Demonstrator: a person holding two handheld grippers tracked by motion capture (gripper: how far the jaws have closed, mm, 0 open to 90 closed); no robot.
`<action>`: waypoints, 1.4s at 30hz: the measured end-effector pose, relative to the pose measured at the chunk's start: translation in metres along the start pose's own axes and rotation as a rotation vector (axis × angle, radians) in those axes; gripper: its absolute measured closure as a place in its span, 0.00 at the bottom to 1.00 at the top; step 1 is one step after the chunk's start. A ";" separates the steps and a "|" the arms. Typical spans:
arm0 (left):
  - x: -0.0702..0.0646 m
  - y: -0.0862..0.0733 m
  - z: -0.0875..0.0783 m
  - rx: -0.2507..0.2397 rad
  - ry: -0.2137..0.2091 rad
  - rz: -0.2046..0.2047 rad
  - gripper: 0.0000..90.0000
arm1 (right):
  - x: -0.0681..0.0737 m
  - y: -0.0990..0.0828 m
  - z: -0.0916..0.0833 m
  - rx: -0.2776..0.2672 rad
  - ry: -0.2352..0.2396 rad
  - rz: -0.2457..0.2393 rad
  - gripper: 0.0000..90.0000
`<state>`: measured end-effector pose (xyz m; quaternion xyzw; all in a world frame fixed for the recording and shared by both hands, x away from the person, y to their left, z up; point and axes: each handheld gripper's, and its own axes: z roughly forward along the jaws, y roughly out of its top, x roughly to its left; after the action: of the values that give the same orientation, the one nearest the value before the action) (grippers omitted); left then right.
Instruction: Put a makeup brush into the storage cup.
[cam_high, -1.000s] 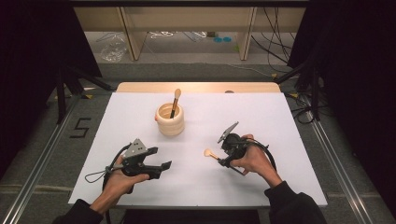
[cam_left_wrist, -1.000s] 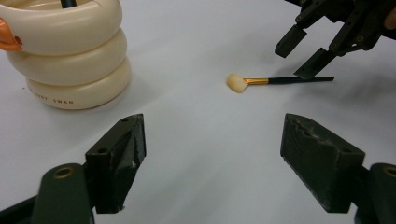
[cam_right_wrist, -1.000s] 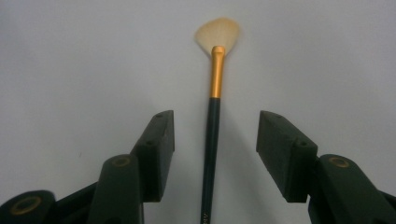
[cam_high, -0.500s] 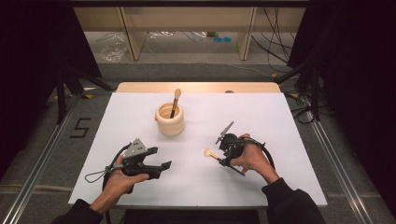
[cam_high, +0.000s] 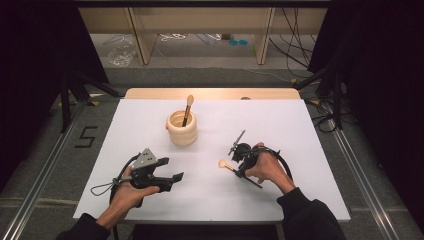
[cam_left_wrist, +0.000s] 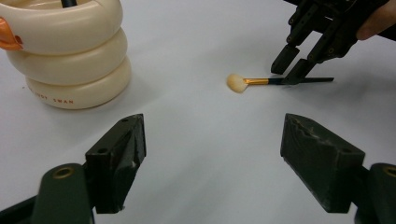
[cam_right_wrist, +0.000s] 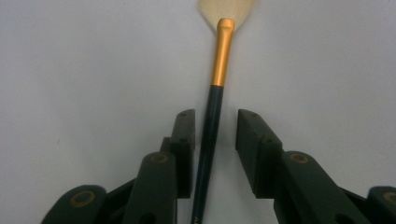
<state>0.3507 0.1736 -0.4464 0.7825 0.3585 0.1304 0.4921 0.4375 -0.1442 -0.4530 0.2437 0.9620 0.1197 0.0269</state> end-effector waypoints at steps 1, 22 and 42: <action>0.000 0.000 0.000 0.000 0.000 0.000 0.25 | 0.000 0.000 0.001 0.002 -0.003 -0.001 0.79; 0.000 0.000 0.000 0.001 0.000 0.001 0.25 | -0.004 0.006 0.003 0.060 0.010 -0.014 0.92; 0.001 0.001 -0.002 -0.002 0.003 0.003 0.25 | 0.002 0.009 -0.002 0.053 -0.045 -0.061 0.93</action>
<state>0.3506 0.1754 -0.4448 0.7823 0.3578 0.1325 0.4923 0.4397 -0.1362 -0.4492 0.2176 0.9710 0.0880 0.0456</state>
